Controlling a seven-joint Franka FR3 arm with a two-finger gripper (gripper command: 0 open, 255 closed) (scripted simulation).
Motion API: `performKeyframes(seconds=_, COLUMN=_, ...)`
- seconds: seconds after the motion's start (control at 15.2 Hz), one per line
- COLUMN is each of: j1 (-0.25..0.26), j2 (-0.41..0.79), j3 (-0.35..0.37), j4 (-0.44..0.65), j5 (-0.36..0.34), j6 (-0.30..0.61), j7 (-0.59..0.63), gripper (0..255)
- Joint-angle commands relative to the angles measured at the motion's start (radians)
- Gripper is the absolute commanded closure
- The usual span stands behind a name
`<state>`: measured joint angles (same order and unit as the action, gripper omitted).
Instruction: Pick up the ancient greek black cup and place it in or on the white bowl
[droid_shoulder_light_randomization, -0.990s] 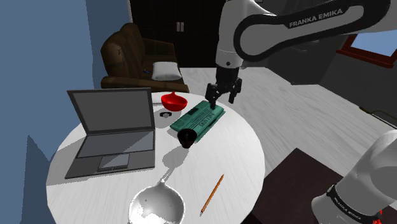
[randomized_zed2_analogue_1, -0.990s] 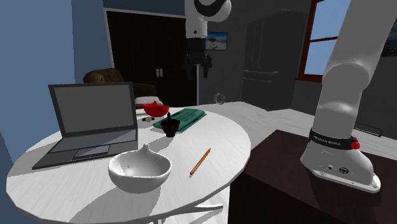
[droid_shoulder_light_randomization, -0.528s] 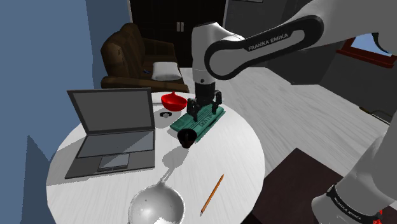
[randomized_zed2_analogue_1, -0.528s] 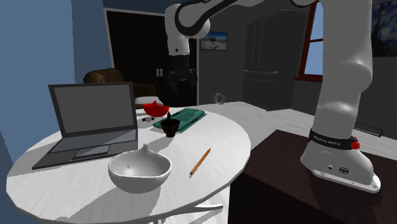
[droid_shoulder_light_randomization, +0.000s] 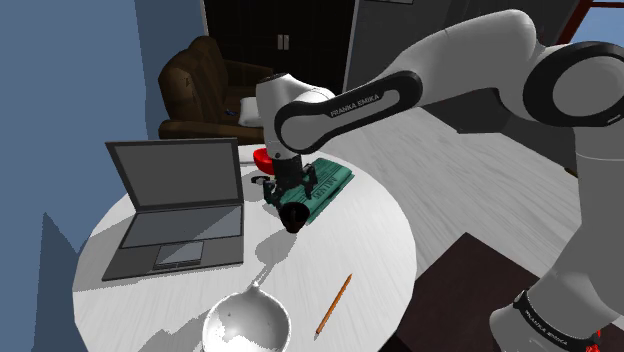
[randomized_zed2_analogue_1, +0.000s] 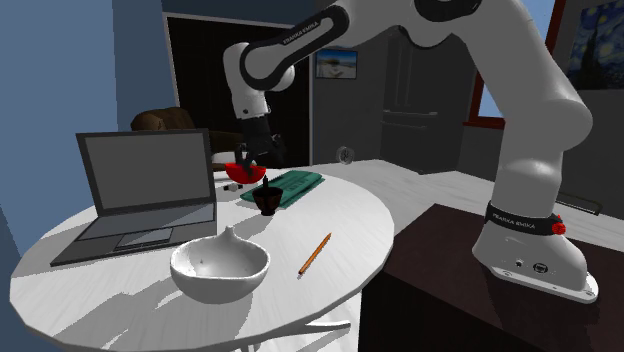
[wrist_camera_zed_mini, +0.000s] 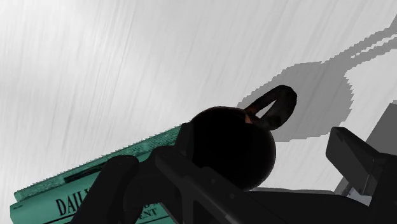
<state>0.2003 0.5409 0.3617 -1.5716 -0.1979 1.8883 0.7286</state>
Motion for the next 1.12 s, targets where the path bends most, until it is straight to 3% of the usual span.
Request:
performKeyframes(seconds=0.0, j1=0.016, j2=0.044, j3=-0.005, j4=0.040, j5=-0.010, j6=-0.009, j7=0.011, gripper=0)
performKeyframes(seconds=0.46, j1=0.012, j2=0.067, j3=-0.013, j4=-0.030, j5=-0.023, j6=0.082, j7=0.020, gripper=0)
performKeyframes(seconds=0.99, j1=0.012, j2=0.067, j3=-0.013, j4=-0.030, j5=-0.023, j6=0.082, j7=0.020, gripper=0)
performKeyframes(seconds=1.06, j1=0.012, j2=0.067, j3=-0.013, j4=-0.030, j5=-0.023, j6=0.082, j7=0.020, gripper=255)
